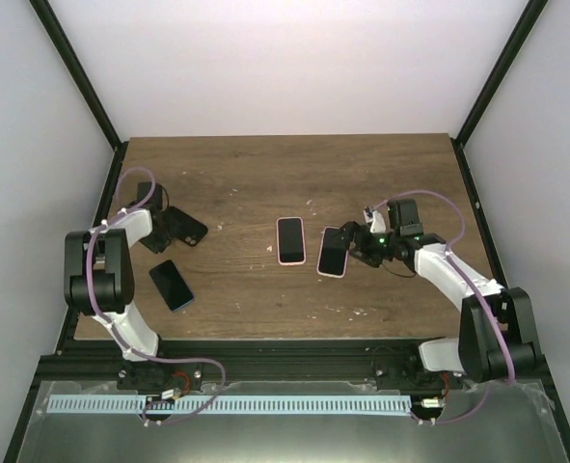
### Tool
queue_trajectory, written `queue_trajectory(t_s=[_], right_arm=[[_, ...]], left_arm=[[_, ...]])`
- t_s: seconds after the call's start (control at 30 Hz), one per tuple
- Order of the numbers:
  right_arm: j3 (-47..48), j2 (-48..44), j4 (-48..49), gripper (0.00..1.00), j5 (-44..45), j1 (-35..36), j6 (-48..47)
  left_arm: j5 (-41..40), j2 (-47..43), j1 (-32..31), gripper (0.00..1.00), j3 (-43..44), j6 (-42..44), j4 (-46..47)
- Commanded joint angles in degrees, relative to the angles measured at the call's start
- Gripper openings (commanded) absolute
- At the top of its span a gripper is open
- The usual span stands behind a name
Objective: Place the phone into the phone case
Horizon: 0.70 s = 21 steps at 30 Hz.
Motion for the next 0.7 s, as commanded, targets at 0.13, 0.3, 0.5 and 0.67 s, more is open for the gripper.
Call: queue_trajectory(t_s=[0.13,0.3,0.5,0.67], right_arm=[[-0.54,-1.85,0.62,1.0,0.81,2.29,1.33],[0.01,-1.4,0.21,1.0,1.05,3.18,0.96],[0.73,-1.71,0.07,1.0,1.5,3.51,0.8],[1.56,-0.53,-0.32,1.0,1.58,3.89,0.37]], left_arm=[[3.82,4.15,1.66,0.32,0.9,-0.09,5.52],[5.4,4.52,1.66,0.31,1.96,0.15,4.73],[5.09,2.83,1.67,0.31,2.36,-1.37,4.27],[7.39,3.59,1.68,0.29,2.87,-1.65,5.95]])
